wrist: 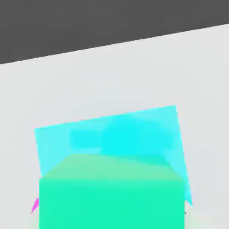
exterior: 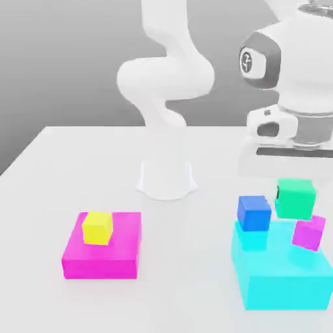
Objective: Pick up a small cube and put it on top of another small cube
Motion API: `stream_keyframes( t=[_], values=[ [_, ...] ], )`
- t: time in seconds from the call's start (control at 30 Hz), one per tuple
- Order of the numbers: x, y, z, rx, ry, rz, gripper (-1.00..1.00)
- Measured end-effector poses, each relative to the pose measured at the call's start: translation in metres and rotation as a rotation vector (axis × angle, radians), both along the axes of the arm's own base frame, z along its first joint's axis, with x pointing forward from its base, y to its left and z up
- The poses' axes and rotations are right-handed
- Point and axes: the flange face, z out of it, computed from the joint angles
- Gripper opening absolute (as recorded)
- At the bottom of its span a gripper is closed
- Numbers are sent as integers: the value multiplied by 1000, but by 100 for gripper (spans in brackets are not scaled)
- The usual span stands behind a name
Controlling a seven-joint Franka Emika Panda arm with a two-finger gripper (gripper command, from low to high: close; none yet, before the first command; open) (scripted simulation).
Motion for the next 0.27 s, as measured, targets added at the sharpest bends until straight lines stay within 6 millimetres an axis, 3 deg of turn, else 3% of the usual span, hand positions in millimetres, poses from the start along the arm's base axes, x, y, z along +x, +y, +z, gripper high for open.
stream_keyframes(
  t=[0.13,0.17,0.27],
  values=[
    [-8,12,-42,-10,-3,24,-100],
    [-9,12,-52,-8,-2,27,100],
    [-9,12,-52,-8,-2,27,100]
  ],
)
